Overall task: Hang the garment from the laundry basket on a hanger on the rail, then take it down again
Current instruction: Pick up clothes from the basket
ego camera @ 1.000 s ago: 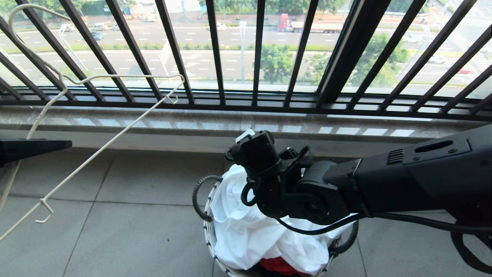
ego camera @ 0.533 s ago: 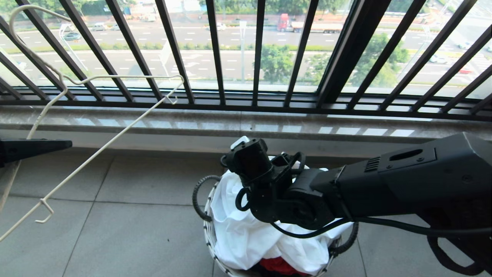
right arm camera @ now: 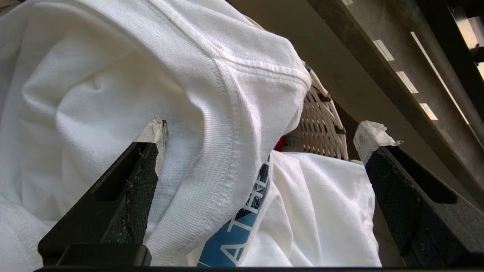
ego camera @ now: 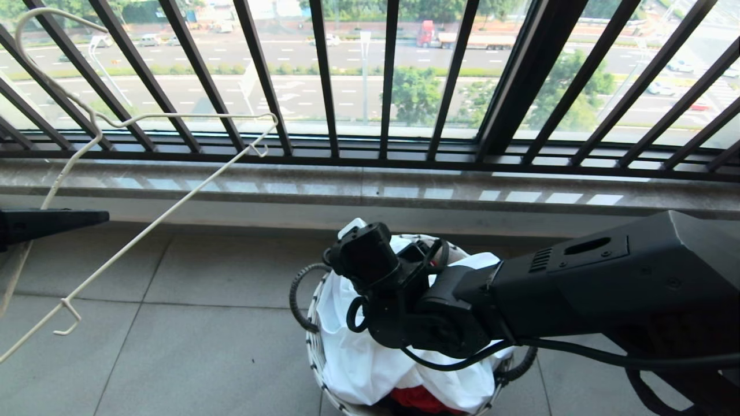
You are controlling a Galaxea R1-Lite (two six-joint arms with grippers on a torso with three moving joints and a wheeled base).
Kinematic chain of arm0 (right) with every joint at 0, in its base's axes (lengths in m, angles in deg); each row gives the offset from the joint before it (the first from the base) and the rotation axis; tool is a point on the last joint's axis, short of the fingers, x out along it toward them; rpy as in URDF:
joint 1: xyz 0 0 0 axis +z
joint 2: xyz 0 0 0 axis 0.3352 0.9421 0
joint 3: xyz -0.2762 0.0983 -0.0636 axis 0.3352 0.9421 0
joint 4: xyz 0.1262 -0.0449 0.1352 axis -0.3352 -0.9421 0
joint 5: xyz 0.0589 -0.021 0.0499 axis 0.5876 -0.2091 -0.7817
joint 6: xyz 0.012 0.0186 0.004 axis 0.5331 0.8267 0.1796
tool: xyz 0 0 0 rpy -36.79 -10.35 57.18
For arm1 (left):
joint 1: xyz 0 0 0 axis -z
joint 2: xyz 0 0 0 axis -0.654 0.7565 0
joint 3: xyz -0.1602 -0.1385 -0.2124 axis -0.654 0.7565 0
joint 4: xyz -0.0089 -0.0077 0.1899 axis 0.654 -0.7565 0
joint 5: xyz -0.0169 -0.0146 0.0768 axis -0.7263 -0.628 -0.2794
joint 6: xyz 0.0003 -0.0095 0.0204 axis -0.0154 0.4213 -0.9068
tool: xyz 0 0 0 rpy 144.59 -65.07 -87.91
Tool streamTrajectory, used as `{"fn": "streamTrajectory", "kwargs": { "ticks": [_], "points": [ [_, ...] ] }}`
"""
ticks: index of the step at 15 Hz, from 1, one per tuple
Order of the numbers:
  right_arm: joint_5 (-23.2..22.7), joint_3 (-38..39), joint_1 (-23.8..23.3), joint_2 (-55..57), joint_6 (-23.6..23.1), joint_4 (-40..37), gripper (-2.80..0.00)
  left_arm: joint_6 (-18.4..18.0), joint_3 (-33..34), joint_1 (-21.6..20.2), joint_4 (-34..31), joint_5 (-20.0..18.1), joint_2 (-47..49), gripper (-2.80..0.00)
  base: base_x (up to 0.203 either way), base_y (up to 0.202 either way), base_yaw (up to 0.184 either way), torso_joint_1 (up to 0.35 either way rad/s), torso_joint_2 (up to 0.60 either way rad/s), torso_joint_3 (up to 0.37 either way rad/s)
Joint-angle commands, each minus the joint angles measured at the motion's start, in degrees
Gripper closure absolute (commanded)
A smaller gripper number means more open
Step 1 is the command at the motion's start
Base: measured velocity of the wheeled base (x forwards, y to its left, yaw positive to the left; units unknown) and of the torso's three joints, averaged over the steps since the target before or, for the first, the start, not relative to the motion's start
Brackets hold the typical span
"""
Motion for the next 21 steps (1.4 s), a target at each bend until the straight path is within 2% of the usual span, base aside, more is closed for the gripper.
{"fn": "streamTrajectory", "kwargs": {
  "ticks": [1, 4, 12, 21],
  "points": [
    [0.35, -1.37, -1.53, 1.54, -0.13, 0.03, -2.80, -0.08, -0.04, -0.01, -0.13, -0.33, -0.12, 0.00, 0.000, 0.000, 0.000, 0.000, 0.00, 0.000],
    [0.94, -5.25, -3.38, 1.23, -0.55, -0.34, -2.80, -0.08, -0.04, -0.05, -0.13, -0.31, -0.13, 0.00, 0.000, 0.000, 0.000, 0.000, 0.00, 0.000],
    [2.10, -4.67, -3.68, -5.58, -1.19, -2.77, -2.80, -0.08, 0.04, -0.01, -0.13, -0.31, -0.39, 0.00, 0.000, 0.000, 0.000, 0.000, 0.00, 0.000],
    [2.27, -4.31, -3.77, -0.45, 0.05, -2.43, -2.80, -0.17, 0.04, -0.01, -0.13, -0.31, 0.22, 0.00, 0.000, 0.000, 0.000, 0.000, 0.00, 0.000]
  ]
}}
